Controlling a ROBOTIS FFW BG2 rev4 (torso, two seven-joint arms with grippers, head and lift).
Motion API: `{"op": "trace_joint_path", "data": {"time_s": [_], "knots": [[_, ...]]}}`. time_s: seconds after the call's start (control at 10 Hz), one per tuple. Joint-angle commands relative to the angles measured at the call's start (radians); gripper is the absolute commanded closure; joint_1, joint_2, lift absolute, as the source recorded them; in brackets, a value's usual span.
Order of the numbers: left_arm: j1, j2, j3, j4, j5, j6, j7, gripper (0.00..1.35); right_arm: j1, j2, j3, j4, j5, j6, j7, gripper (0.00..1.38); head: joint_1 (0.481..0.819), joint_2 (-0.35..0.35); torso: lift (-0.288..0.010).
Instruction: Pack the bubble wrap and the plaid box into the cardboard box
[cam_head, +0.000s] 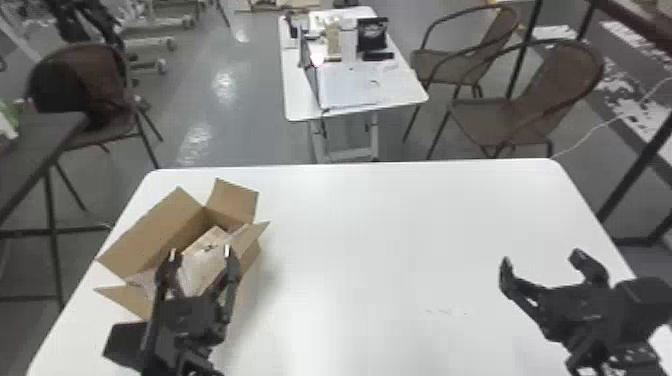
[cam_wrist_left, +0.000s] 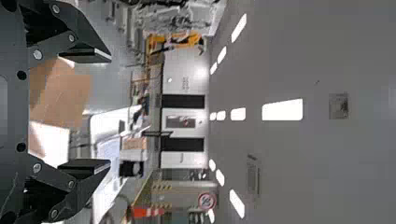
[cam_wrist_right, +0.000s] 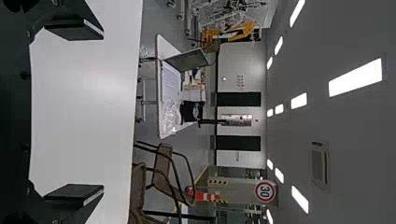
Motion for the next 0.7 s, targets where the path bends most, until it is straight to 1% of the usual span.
{"op": "trace_joint_path", "data": {"time_s": [0.0, 0.1, 0.2, 0.3, 0.4, 0.6], "knots": [[0.073, -0.006, 0.040, -0.038, 0.005, 0.040, -0.029, 0.47, 0.040, 0.000, -0.012, -0.060, 0.020, -0.003, -0.005, 0.14, 0.695, 0.061, -0.018], [0.127, -0.006, 0.057, -0.076, 0.004, 0.074, -0.032, 0.47, 0.066, -0.005, -0.018, -0.113, 0.049, 0.011, -0.003, 0.13, 0.695, 0.063, -0.018], [0.159, -0.006, 0.055, -0.089, -0.001, 0.108, -0.037, 0.47, 0.092, -0.008, -0.018, -0.153, 0.060, 0.029, -0.005, 0.11, 0.695, 0.073, -0.018], [0.161, -0.006, 0.049, -0.089, 0.002, 0.125, -0.043, 0.46, 0.102, -0.003, -0.018, -0.150, 0.053, 0.027, -0.008, 0.07, 0.695, 0.084, -0.018], [0.147, -0.006, 0.048, -0.089, -0.018, 0.126, -0.063, 0.46, 0.101, 0.003, -0.018, -0.138, 0.043, 0.027, -0.006, 0.09, 0.695, 0.085, -0.018], [0.145, -0.006, 0.046, -0.090, -0.019, 0.114, -0.065, 0.46, 0.102, 0.008, -0.017, -0.150, 0.070, 0.026, -0.006, 0.10, 0.695, 0.072, -0.018]]}}
